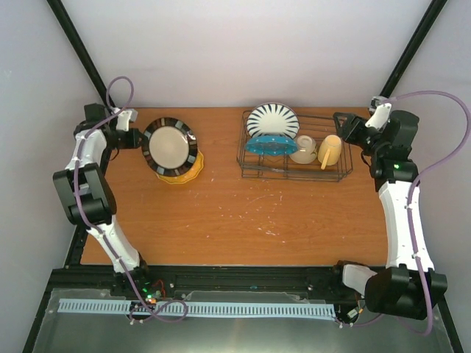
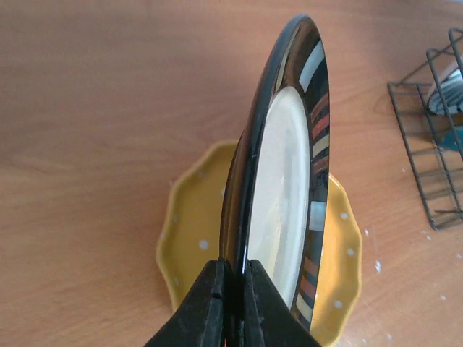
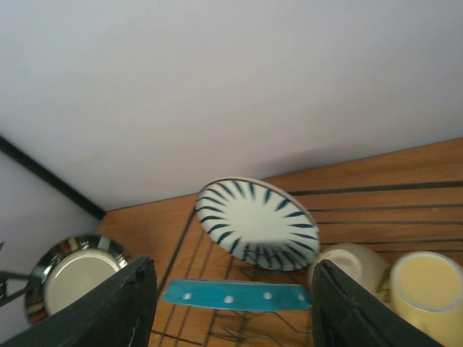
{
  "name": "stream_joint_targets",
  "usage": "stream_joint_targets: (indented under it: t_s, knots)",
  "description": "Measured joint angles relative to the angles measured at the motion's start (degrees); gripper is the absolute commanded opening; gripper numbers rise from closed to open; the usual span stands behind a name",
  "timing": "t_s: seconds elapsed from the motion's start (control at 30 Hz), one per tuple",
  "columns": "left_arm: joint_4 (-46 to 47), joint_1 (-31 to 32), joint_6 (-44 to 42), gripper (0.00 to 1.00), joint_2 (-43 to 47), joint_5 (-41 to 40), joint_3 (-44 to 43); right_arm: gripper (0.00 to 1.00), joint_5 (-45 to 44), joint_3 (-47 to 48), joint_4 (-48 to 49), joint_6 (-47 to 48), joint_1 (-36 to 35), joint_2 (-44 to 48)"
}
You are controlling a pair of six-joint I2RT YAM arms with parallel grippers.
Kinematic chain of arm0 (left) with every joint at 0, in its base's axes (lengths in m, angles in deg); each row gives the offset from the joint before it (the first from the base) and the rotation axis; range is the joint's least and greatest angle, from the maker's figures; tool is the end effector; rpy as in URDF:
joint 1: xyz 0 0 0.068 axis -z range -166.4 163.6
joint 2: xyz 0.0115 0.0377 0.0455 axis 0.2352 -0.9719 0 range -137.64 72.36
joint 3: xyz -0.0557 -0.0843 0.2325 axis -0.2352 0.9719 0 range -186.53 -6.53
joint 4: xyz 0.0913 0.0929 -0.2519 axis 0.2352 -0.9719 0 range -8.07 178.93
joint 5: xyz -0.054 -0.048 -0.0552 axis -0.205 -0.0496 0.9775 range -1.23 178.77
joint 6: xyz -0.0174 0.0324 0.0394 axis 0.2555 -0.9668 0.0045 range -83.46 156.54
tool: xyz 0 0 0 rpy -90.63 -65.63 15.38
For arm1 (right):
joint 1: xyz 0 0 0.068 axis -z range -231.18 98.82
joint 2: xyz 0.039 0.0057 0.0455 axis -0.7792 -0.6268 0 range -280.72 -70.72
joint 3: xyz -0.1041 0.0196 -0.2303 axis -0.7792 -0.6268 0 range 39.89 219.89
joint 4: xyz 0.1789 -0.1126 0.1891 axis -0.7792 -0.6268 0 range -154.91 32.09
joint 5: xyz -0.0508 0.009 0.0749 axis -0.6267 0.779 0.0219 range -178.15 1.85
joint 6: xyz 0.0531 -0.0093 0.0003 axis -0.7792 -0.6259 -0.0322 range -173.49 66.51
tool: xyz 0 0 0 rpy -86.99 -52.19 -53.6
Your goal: Load the mixed dishes into the dish rack
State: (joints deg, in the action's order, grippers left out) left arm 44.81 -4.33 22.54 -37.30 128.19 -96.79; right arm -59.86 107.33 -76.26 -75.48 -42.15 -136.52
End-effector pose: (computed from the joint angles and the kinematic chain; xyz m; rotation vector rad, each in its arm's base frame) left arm 0.4071 0.1080 0.2198 0.1216 2.4411 -0.6812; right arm 0.2867 -0.0285 0.3733 0.1598 1.8644 0.6150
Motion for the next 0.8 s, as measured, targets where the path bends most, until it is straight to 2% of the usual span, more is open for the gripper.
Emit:
stream_joint_targets:
  t_s: [0.2, 0.37, 0.5, 0.6, 0.67, 0.8]
  knots:
    - [7.0, 0.0, 0.3, 0.01, 5.6, -1.2, 1.7, 0.57, 8.7, 2.1, 2.3, -0.6, -2.9, -4.4]
    - [8.9, 0.2, 0.4, 0.01, 6.0, 1.3, 1.7, 0.61, 14.3, 8.7, 1.1, 1.3, -10.8, -11.7]
    - [11.2, 1.3, 2.5, 0.01, 6.3, 4.4, 1.9, 0.59, 19.2, 16.9, -1.9, 4.6, -19.2, -19.6]
    - [14.3, 5.1, 4.6, 0.01, 7.8, 5.5, 2.1, 0.56, 21.8, 22.3, -5.5, 7.7, -24.5, -25.7]
    - [15.9, 10.0, 4.8, 0.01, 10.1, 4.7, 2.1, 0.54, 21.6, 24.0, -7.6, 9.3, -26.6, -28.3]
    - [18.4, 19.8, 4.7, 0.01, 16.2, 3.1, 2.1, 0.55, 16.5, 24.1, -10.2, 10.2, -26.2, -28.8]
